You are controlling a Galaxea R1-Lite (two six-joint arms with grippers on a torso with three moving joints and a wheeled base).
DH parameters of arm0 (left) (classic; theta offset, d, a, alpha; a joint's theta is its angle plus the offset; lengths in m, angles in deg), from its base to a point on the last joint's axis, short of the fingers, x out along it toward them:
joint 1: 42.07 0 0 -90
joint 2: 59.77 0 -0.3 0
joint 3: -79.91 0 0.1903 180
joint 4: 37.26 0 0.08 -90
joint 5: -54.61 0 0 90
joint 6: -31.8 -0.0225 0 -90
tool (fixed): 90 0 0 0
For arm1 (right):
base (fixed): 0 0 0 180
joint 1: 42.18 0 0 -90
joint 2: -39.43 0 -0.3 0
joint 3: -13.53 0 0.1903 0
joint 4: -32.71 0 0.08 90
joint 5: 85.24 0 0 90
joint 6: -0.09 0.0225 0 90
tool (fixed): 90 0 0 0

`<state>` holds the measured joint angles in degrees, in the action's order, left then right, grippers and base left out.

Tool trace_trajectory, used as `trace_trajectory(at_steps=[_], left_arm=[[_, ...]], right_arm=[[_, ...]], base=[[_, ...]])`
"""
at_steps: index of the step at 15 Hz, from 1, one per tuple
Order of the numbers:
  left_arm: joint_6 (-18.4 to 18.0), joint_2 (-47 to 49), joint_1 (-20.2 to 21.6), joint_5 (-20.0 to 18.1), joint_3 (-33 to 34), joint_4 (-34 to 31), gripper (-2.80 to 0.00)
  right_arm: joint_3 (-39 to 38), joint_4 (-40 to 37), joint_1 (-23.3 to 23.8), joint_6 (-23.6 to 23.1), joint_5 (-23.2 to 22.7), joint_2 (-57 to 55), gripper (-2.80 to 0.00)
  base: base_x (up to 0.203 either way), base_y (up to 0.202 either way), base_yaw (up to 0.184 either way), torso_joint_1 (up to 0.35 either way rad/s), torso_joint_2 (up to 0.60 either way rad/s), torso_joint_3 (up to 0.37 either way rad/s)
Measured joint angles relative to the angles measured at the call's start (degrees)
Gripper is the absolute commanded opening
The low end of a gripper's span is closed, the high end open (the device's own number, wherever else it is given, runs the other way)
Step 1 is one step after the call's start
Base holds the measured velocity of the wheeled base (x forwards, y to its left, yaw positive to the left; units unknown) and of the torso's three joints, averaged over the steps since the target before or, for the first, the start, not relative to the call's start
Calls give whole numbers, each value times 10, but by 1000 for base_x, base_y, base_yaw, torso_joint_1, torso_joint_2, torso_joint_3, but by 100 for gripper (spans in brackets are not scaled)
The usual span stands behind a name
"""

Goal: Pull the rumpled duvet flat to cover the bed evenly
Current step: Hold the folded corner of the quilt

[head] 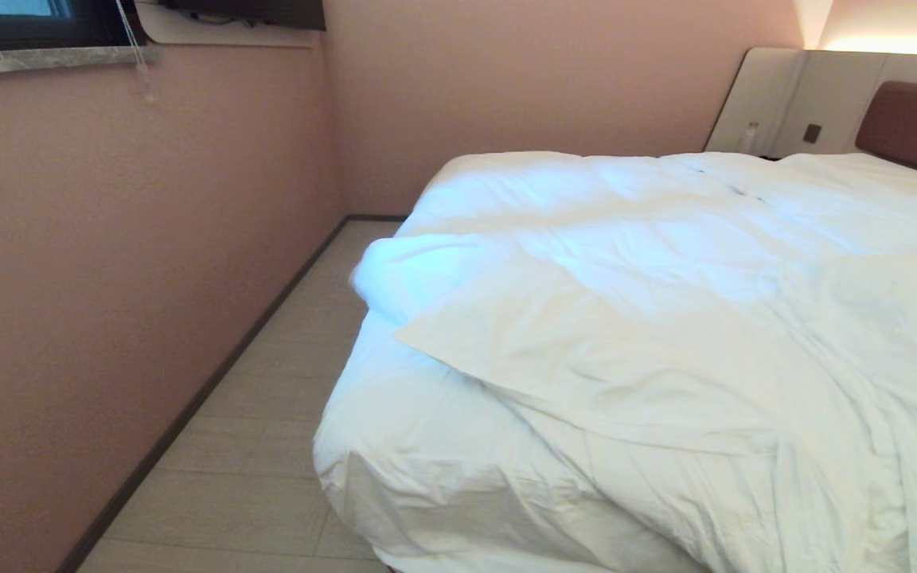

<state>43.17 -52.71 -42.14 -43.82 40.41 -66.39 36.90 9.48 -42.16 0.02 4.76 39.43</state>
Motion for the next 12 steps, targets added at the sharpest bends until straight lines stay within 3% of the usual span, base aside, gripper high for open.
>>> trace_trajectory(at_steps=[3, 7, 12], left_arm=[[83, 145, 0, -75, -69, 16, -280], [190, 408, -1, -177, -161, 77, -280], [317, 719, -14, -317, -332, 129, -280]], right_arm=[[0, 0, 0, 0, 0, 0, -280], [0, 0, 0, 0, 0, 0, -280], [0, 0, 0, 0, 0, 0, -280]], base=[[0, 0, 0, 0, 0, 0], [0, 0, 0, 0, 0, 0], [0, 0, 0, 0, 0, 0]])
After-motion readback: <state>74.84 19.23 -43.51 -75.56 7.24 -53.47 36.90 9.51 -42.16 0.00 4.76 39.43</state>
